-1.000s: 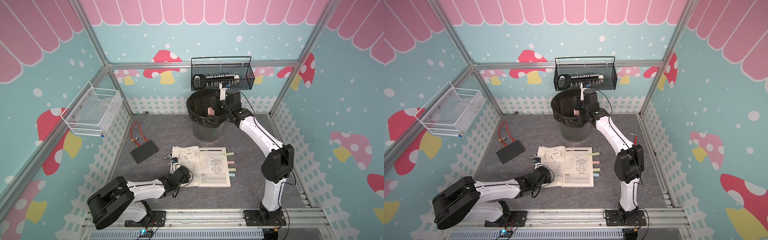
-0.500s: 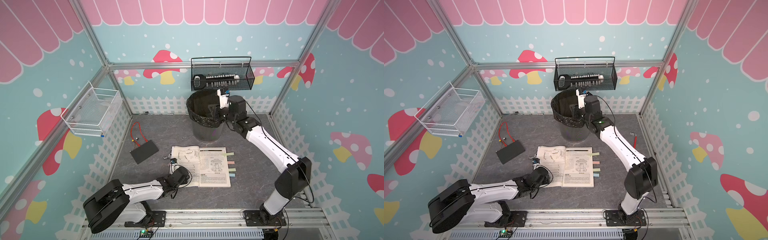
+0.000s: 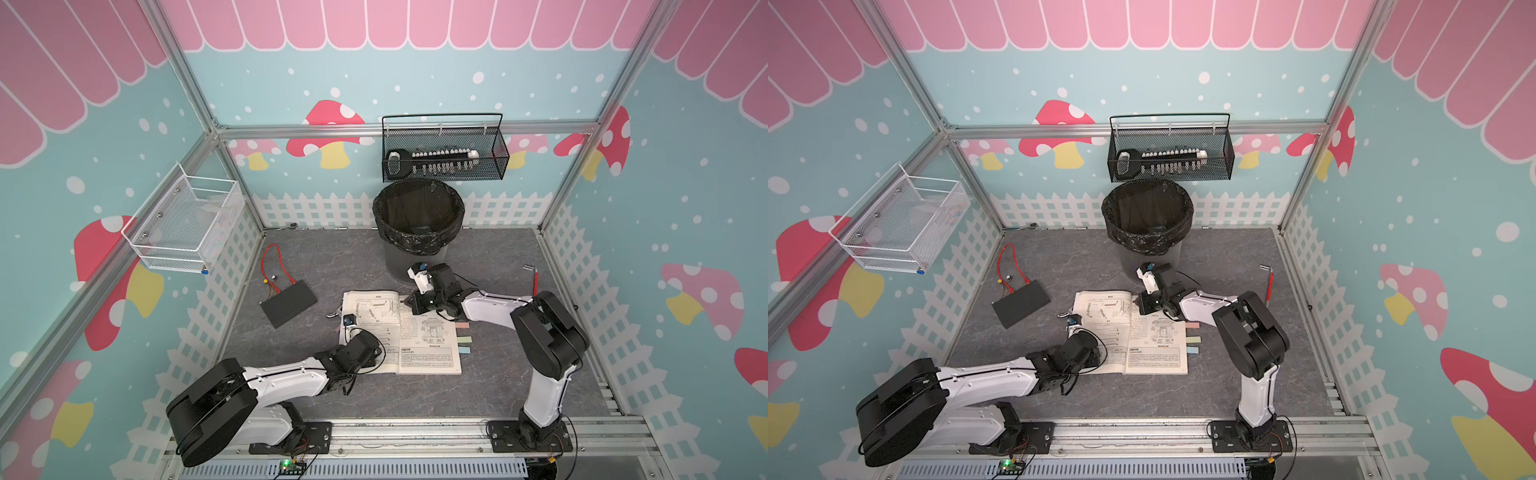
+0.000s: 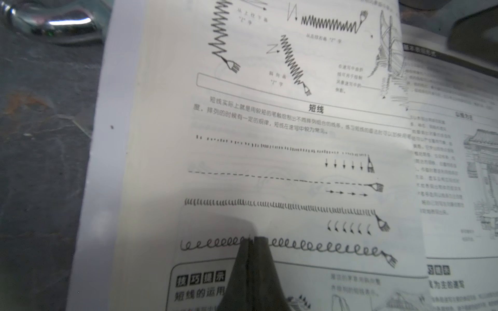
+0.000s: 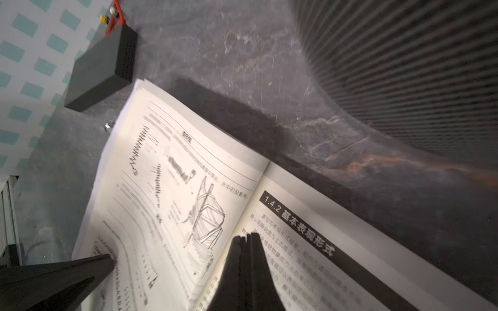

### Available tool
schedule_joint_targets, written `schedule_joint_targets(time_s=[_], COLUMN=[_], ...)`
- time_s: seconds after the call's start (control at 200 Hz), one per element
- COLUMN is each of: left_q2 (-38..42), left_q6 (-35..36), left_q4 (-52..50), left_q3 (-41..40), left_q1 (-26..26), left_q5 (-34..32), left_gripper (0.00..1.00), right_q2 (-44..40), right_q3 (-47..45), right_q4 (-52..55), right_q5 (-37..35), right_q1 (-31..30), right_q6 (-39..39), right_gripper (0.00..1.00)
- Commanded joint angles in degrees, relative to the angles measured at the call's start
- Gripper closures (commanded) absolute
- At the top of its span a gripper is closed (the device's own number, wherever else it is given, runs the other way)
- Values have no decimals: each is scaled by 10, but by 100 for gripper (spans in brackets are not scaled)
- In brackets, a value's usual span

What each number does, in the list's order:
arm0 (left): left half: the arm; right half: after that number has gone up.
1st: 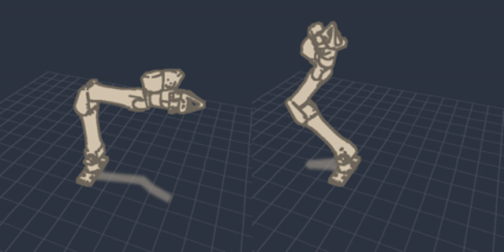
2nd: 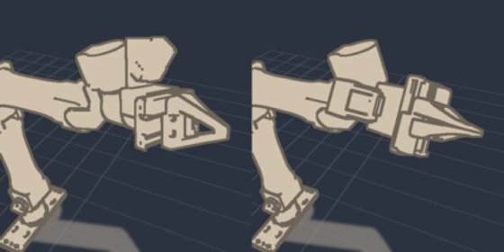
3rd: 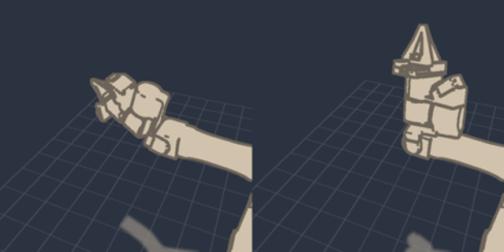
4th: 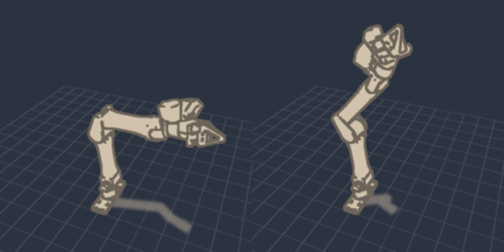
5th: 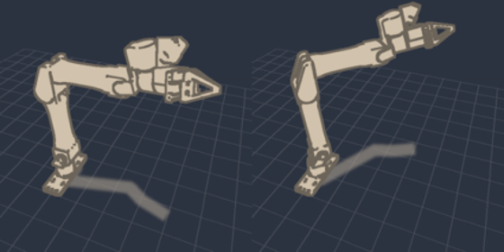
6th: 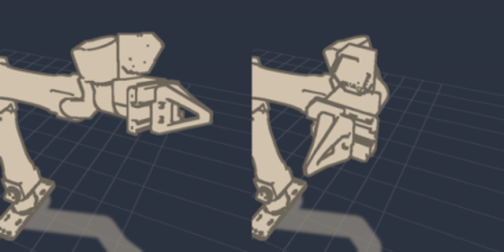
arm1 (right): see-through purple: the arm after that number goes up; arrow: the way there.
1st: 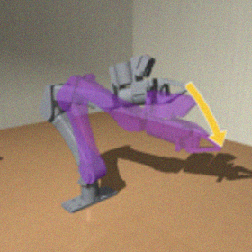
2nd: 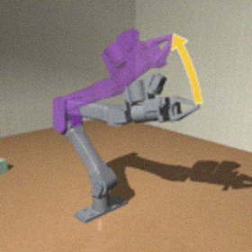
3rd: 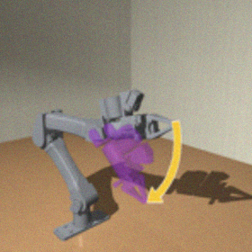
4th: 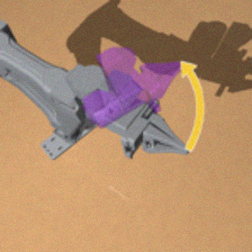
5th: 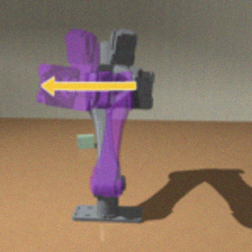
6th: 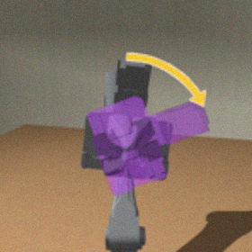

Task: Peel off the used sticky note
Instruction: Place the note in the trash bin, then adjust the book at the center of the board.

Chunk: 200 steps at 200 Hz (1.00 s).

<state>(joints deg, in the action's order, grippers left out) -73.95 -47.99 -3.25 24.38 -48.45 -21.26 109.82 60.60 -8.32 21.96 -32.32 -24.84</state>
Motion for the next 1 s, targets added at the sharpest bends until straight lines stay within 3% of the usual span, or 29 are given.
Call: schedule_joint_targets(time_s=[0.0, 0.375, 0.62, 0.896, 0.996], left_q2=[11, -29, -94, -156, -166], left_q6=[38, 89, 135, 176, 190], left_q4=[-11, 1, 61, 95, 116], left_q3=[37, 104, 161, 214, 215], left_q1=[1, 1, -2, -37, -49], left_q5=[0, 34, 106, 128, 165], left_gripper=[100, 100, 100, 100, 100], right_q2=[29, 54, 82, 135, 151], right_q3=[35, 55, 84, 141, 160], right_q4=[-66, -64, -42, -6, 6], right_q5=[50, 66, 61, 61, 59], right_q1=[-5, -25, -35, -39, -39], right_q6=[8, 9, 17, 34, 40], right_gripper=[100, 100, 100, 100, 100])
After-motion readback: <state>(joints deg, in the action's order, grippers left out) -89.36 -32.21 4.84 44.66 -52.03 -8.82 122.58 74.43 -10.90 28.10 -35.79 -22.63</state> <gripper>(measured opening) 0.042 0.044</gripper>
